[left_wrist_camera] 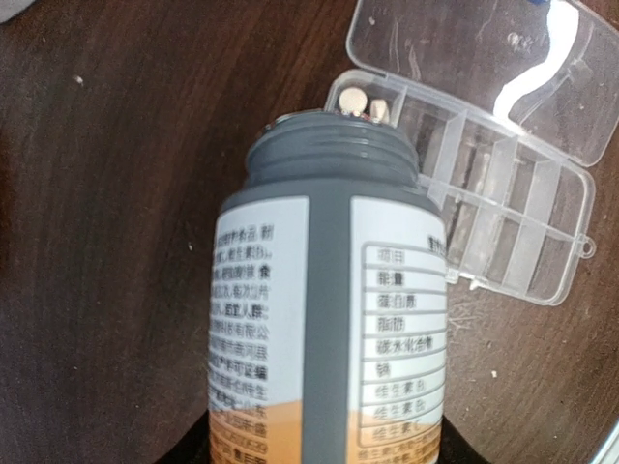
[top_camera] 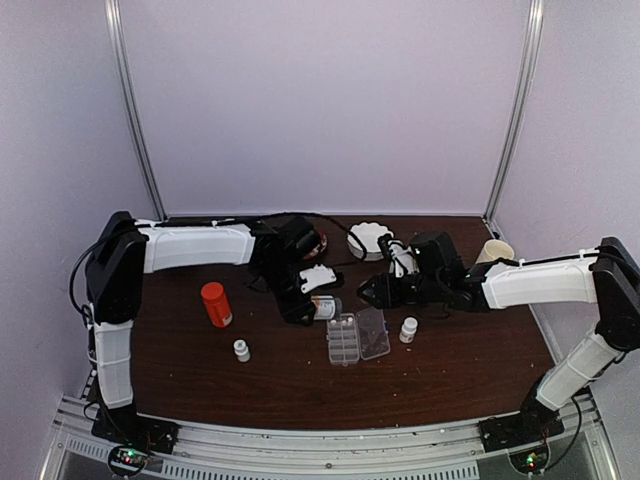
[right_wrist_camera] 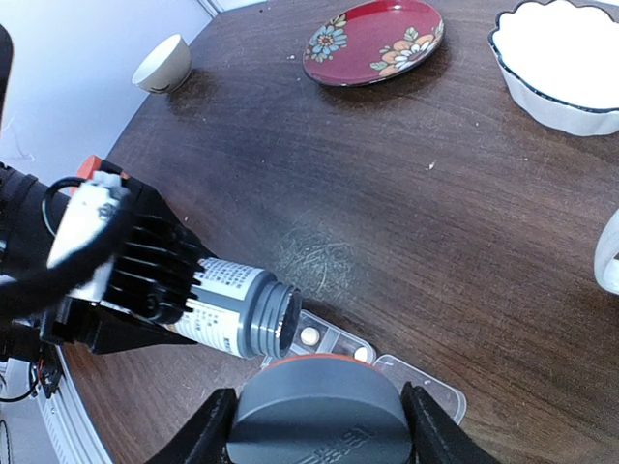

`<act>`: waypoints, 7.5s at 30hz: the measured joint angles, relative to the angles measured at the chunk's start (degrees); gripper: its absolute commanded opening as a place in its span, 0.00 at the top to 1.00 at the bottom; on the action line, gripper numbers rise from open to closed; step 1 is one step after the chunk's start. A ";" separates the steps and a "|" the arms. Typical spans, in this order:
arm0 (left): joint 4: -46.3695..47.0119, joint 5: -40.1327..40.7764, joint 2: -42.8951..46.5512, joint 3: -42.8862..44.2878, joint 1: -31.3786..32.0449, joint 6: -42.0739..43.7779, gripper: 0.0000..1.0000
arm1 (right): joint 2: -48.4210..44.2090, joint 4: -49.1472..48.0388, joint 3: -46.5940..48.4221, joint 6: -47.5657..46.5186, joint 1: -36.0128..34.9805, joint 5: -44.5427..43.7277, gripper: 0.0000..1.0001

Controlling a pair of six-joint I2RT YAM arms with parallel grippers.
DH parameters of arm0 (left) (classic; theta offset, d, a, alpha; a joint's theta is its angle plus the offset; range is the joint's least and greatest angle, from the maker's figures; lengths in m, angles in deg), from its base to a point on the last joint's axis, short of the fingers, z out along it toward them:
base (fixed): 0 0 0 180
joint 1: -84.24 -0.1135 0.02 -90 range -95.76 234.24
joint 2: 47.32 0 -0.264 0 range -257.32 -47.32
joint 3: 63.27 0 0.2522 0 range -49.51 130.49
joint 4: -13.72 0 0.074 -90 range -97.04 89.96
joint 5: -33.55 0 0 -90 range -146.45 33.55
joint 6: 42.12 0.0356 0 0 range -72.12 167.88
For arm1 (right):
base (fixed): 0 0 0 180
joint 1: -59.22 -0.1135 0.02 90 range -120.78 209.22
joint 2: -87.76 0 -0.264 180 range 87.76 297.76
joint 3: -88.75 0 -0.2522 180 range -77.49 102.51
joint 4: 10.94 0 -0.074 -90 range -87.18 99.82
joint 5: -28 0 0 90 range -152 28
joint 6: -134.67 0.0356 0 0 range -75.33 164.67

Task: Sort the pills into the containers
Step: Pour the pill into the compartment of the pill container.

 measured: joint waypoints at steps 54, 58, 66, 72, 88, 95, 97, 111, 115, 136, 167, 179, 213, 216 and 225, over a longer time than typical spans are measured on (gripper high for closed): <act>-6.73 -0.39 -0.52 5.22 0.00 -2.08 1.00 | 0.00 -0.02 -0.33 0.00 0.11 0.00 1.00; -6.62 -0.42 -1.29 3.63 0.00 -2.23 1.00 | 0.00 -0.02 -0.35 0.02 0.13 -0.02 1.00; -6.43 0.68 -3.34 3.19 0.28 -2.51 1.00 | 0.00 -0.02 -0.66 0.00 0.22 -0.02 1.00; -8.55 1.11 -3.21 5.22 0.50 -2.49 1.00 | 0.00 -0.04 -0.66 0.02 0.22 -0.02 1.00; -8.20 2.23 -4.96 5.42 0.83 -2.71 1.00 | 0.00 -0.37 -1.29 0.04 0.22 -0.04 1.00; -9.77 2.80 -4.92 6.45 0.87 -2.69 1.00 | 0.00 -0.42 -1.31 0.07 0.22 -0.04 1.00; -10.91 2.80 -4.92 7.50 0.92 -2.69 1.00 | 0.00 -0.42 -1.31 0.07 0.22 -0.04 1.00; -10.95 2.60 -3.72 6.38 1.01 -2.71 1.00 | 0.00 -0.48 -1.33 0.26 0.22 0.00 1.00; -9.86 2.43 -5.03 5.38 0.83 -2.97 1.00 | 0.00 -0.46 -1.33 0.24 0.22 0.00 1.00; -12.22 2.23 -1.60 10.86 0.85 -2.95 1.00 | 0.00 -0.46 -1.33 0.24 0.22 0.00 1.00; -9.46 -0.20 -2.01 5.62 0.96 -4.15 1.00 | 12.57 -10.43 0.52 13.29 0.22 9.49 1.00; -9.38 -0.15 -1.16 4.76 0.85 -4.59 1.00 | 12.57 -10.99 2.45 13.42 0.37 10.95 1.00; 0.72 -3.10 4.72 -4.83 0.46 -5.92 1.00 | 17.16 -3.89 9.11 8.98 -1.25 12.66 1.00; 1.88 -3.28 5.27 -5.38 0.46 -5.92 1.00 | 17.16 -3.69 9.14 8.87 -1.18 12.44 1.00; 7.26 -4.00 5.53 -8.02 0.48 -5.92 1.00 | 15.54 -2.67 8.48 8.52 -0.63 11.04 1.00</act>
